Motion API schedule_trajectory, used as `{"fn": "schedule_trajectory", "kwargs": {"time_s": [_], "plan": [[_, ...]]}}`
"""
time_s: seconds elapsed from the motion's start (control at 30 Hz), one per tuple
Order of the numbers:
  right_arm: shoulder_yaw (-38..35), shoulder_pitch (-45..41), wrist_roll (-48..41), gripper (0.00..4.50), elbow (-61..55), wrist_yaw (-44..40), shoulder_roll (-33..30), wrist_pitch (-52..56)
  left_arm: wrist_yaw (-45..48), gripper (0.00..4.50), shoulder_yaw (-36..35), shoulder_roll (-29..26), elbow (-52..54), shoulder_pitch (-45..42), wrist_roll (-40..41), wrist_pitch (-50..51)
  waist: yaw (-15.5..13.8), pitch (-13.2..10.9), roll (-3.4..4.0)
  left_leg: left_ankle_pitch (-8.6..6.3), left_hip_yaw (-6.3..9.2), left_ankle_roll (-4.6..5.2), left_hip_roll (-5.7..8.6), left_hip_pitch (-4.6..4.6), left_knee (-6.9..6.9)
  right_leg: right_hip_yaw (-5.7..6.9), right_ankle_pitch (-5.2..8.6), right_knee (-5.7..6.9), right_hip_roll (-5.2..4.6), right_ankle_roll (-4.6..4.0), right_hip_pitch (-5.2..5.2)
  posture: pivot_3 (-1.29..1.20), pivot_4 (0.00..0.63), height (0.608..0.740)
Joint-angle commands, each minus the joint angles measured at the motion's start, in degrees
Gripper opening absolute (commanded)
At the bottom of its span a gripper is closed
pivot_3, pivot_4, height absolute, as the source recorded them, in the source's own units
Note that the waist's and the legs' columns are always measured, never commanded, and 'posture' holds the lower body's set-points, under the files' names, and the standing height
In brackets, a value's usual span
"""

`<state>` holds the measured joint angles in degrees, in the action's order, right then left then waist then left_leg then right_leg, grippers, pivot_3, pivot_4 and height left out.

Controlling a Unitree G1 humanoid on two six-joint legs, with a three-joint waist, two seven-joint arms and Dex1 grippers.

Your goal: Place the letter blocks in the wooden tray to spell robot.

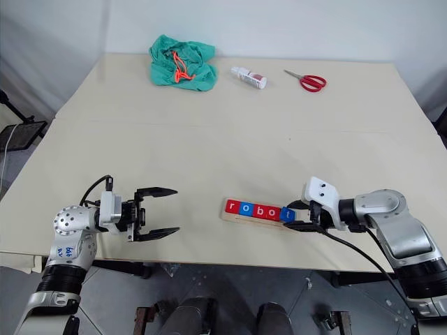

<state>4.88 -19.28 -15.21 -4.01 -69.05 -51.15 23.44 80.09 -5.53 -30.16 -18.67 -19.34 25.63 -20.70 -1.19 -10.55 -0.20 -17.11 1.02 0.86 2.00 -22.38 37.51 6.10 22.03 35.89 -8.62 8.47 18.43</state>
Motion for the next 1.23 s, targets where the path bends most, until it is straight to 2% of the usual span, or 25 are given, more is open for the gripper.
{"fn": "schedule_trajectory", "kwargs": {"time_s": [0.03,0.07,0.1,0.4,0.5,0.57,0.67,0.87,1.1,1.23], "plan": [[-1.63,0.24,-0.66,4.17,-2.83,-0.08,-1.15,-0.13,-0.28,4.5,0.0,-0.38,1.59,0.33,0.11,-0.44,0.0,0.0,0.0,0.0,0.0,0.0,0.0,0.0,0.0,0.0,0.0,0.0,0.0,0.0,0.0,0.0,0.15,0.74],[-2.21,0.41,-1.01,4.45,-3.77,0.01,-1.51,0.36,-0.33,4.5,0.01,-0.37,1.67,0.28,0.11,-0.4,0.0,0.0,0.0,0.0,0.0,0.0,0.0,0.0,0.0,0.0,0.0,0.0,0.0,0.0,0.0,0.0,0.15,0.74],[-2.88,0.46,-1.45,4.48,-4.61,0.38,-1.58,0.95,-0.39,4.5,0.03,-0.31,1.62,0.17,0.08,-0.42,0.0,0.0,0.0,0.0,0.0,0.0,0.0,0.0,0.0,0.0,0.0,0.0,0.0,0.0,0.0,0.0,0.15,0.74],[-10.29,3.05,-6.49,4.48,-12.67,7.97,-0.4,11.21,-0.73,4.5,0.49,0.24,0.65,-0.9,-0.23,-0.88,-0.19,0.0,0.0,0.0,0.01,0.0,0.0,0.0,0.0,0.0,0.0,0.0,0.0,0.0,-0.01,0.0,0.15,0.74],[-14.19,7.05,-7.68,4.48,-14.01,9.15,-0.42,10.53,-1.16,4.5,0.38,0.31,-0.02,-1.28,-0.37,-0.81,-0.33,0.0,0.0,0.0,0.03,0.0,0.03,-0.01,0.0,0.01,0.0,0.0,-0.01,0.0,-0.01,0.0,0.15,0.74],[-17.89,9.64,-10.13,4.48,-13.6,6.88,0.46,6.49,-2.79,4.5,-0.34,0.43,-0.12,-1.9,-0.12,0.1,-0.34,-0.01,-0.01,0.0,0.02,0.0,0.04,-0.02,-0.01,0.01,0.0,-0.02,-0.02,0.0,-0.01,0.0,0.15,0.74],[-20.18,12.31,-10.59,4.48,-8.99,1.14,-1.12,-0.5,-8.87,4.5,-1.59,-0.14,2.34,-2.63,-0.46,4.42,-0.22,-0.01,-0.02,0.0,-0.01,0.0,0.03,-0.01,-0.02,0.0,0.0,-0.02,-0.01,0.0,-0.02,0.0,0.15,0.74],[-21.44,10.78,-9.53,4.48,5.94,-8.75,-3.79,-12.68,-18.34,4.5,-5.65,-2.07,7.81,-1.86,1.16,12.6,0.07,-0.01,-0.03,0.0,-0.04,0.0,-0.02,0.06,-0.06,-0.02,0.0,-0.01,0.02,0.0,-0.03,0.0,0.15,0.74],[-19.62,7.34,-7.31,4.48,17.79,-11.29,-4.89,-18.68,-19.11,4.5,-7.39,-4.52,10.41,1.68,0.62,14.81,0.01,-0.01,-0.02,0.0,-0.04,0.0,-0.03,0.06,-0.07,0.0,0.0,-0.03,0.01,0.0,-0.04,0.0,0.15,0.74],[-18.88,5.62,-7.12,4.48,20.52,-11.46,-4.18,-19.6,-16.96,4.5,-7.31,-5.21,9.99,2.6,0.0,11.95,0.0,-0.01,-0.02,0.0,-0.05,0.0,-0.04,0.06,-0.03,-0.01,0.0,-0.05,0.01,0.0,-0.05,0.0,0.15,0.74]]}}
